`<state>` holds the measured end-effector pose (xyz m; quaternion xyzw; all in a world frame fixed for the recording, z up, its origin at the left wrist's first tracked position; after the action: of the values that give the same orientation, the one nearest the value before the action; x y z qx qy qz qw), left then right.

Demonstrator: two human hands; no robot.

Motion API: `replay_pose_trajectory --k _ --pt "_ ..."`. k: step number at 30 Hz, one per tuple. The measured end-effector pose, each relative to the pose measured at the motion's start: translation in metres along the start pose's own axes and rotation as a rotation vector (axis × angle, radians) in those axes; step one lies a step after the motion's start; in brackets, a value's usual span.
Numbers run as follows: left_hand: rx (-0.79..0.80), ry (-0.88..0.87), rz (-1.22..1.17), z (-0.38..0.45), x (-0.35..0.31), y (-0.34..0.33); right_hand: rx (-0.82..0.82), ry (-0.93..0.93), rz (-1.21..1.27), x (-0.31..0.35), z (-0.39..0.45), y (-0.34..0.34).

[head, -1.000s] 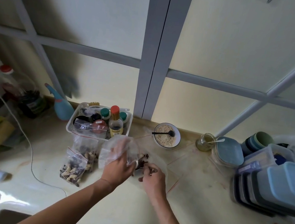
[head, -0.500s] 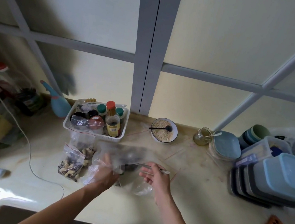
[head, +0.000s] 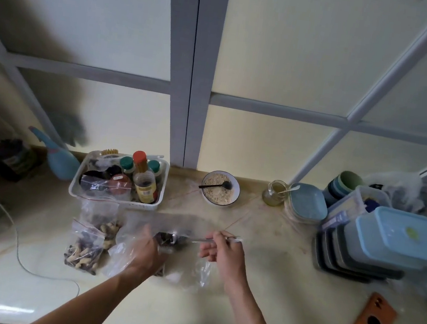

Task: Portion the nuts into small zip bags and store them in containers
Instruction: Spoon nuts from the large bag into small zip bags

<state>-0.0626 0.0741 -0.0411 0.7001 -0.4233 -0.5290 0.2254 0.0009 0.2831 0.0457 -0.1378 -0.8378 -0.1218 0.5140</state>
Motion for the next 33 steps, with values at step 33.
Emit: replay_pose_trajectory --k 33 --pt "-0.117 -0.025 -0.333 -0.025 -0.003 0.002 -0.076 -0.127 0.173 -0.043 -0.011 0.035"
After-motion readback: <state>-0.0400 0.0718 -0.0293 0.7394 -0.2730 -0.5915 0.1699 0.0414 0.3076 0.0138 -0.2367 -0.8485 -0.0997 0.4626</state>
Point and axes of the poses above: each hand's wrist, its own z-axis towards the middle knuckle, its own y-axis out of the back of the hand, x = y × z, the point moved 5 cm from there along z, towards the middle knuckle, and after that the axes turned 1 degree about -z, right-handed, at the moved point
